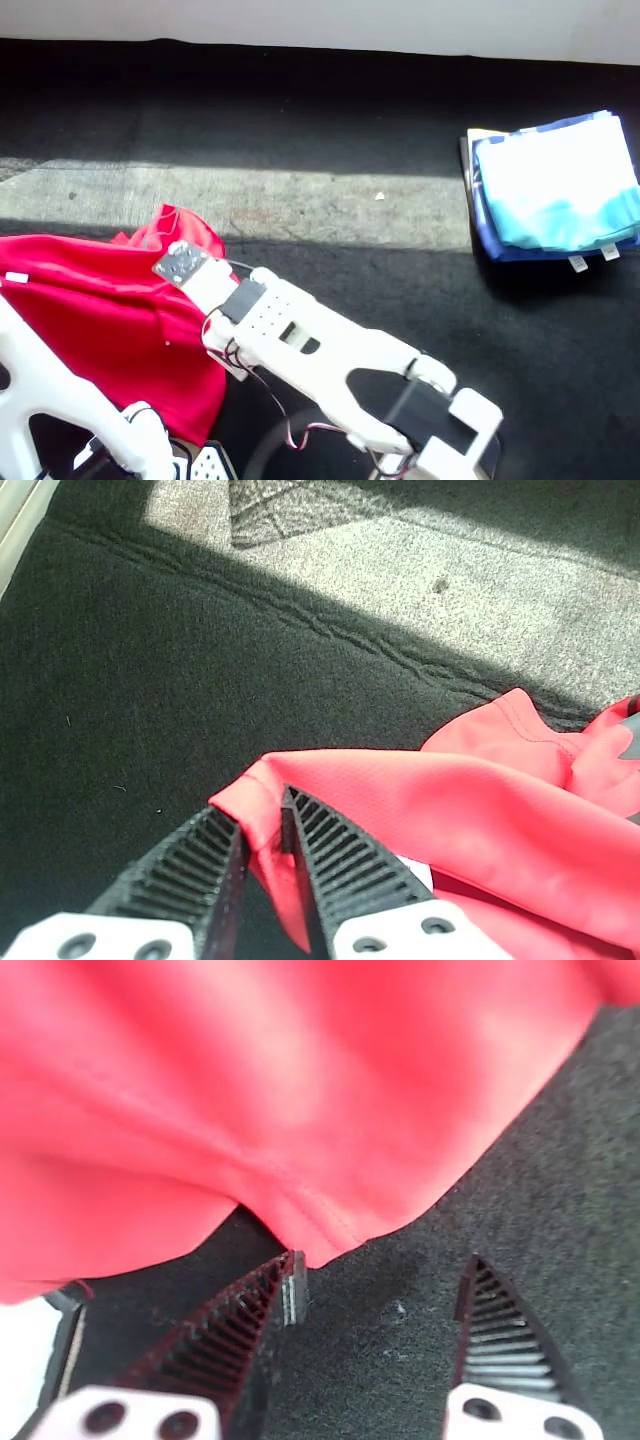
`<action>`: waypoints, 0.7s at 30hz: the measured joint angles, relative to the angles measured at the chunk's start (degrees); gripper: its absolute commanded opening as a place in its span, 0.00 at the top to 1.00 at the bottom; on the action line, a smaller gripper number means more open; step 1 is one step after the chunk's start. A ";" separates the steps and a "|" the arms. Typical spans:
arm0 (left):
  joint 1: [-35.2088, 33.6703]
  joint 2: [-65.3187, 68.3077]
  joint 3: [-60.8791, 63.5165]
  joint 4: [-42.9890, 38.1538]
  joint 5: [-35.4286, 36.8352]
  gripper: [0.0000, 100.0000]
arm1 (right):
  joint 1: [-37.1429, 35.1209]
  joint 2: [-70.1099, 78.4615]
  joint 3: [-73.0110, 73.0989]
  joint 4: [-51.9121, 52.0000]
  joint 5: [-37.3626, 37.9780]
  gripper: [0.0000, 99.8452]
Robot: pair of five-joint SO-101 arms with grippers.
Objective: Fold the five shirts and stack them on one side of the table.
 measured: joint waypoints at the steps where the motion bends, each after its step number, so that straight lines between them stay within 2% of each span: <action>1: 0.00 0.00 0.00 0.00 0.00 0.99 | 0.00 1.32 0.00 -0.26 0.00 0.75; 10: 0.00 0.00 0.00 0.00 0.00 0.99 | -0.09 11.16 -6.42 -0.26 -0.09 0.75; 21: 0.00 0.00 0.00 0.00 0.00 0.99 | -0.09 11.96 -14.51 3.34 -0.09 0.75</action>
